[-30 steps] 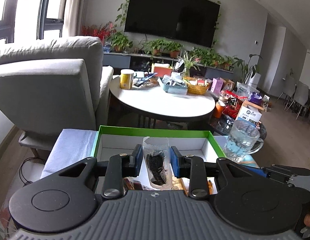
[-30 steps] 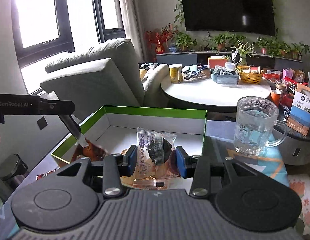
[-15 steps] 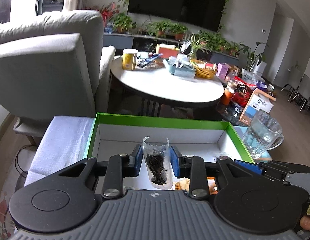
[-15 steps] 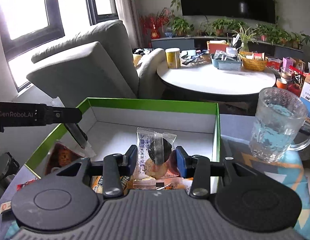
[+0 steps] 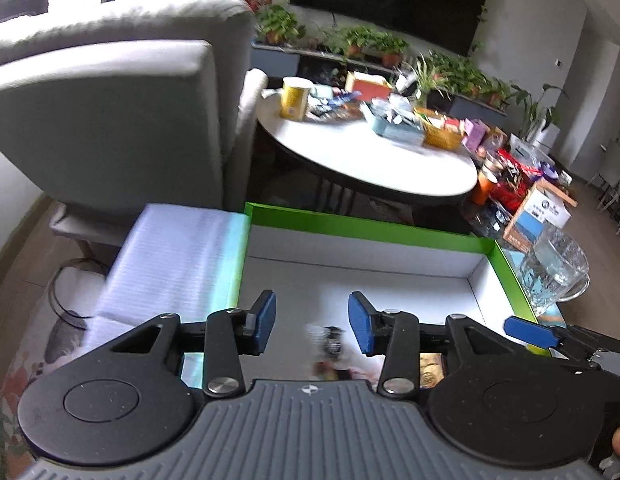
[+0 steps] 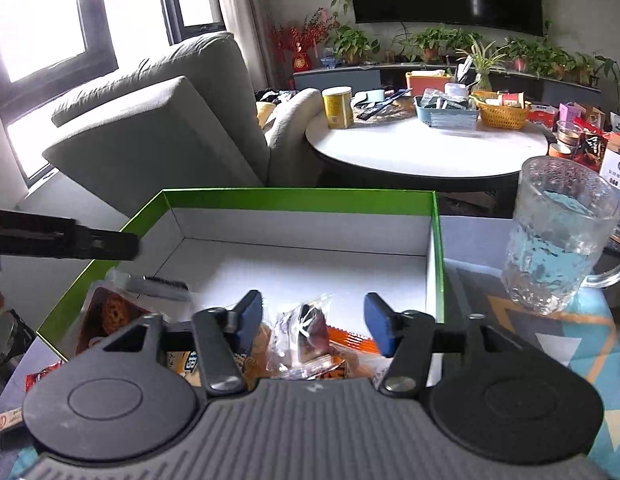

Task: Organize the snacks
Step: 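Grasp the long white wafer bar with the left gripper while the right grasps an orange packet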

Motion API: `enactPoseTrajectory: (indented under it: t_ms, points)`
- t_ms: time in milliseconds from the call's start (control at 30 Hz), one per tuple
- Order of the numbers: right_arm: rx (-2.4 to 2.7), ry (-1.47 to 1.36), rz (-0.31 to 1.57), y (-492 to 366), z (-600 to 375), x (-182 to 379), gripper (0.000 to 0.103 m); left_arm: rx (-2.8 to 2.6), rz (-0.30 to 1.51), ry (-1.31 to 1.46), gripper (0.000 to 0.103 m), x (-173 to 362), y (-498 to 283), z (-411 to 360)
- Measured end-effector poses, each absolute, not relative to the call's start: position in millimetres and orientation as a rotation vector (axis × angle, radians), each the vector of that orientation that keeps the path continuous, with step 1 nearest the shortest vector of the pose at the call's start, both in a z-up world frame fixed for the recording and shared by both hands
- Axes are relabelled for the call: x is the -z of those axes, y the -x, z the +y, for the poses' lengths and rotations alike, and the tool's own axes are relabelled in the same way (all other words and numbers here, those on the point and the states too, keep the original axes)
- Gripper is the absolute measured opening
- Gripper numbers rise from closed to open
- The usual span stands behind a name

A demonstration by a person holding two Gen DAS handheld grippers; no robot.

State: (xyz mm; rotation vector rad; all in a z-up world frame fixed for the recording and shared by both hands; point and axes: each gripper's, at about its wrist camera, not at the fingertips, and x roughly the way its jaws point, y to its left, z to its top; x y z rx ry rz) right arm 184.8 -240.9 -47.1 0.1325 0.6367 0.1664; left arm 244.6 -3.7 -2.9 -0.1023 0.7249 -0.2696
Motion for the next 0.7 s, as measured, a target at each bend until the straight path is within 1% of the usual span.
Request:
enactPoseTrajectory:
  t_ms: [133,267,400,533,700]
  points:
    - [-0.176,-0.148,0.626,-174,-245,41,0.045,0.238,0.679,0.088,0.049,-11,-220,25]
    - [-0.181,-0.128,0.612,-158,-247,33,0.045,0.223,0.665,0.033,0.056,-10,-194,48]
    - [-0.185,-0.102,0.605,-137,-250,28,0.046,0.191,0.712,-0.014,0.056,11,-177,67]
    - [-0.186,-0.044,0.613,-115,-249,26,0.046,0.173,0.793,0.019,0.055,37,-167,84]
    - [-0.185,0.023,0.656,-92,-249,36,0.046,0.24,0.838,0.037,0.055,57,-144,90]
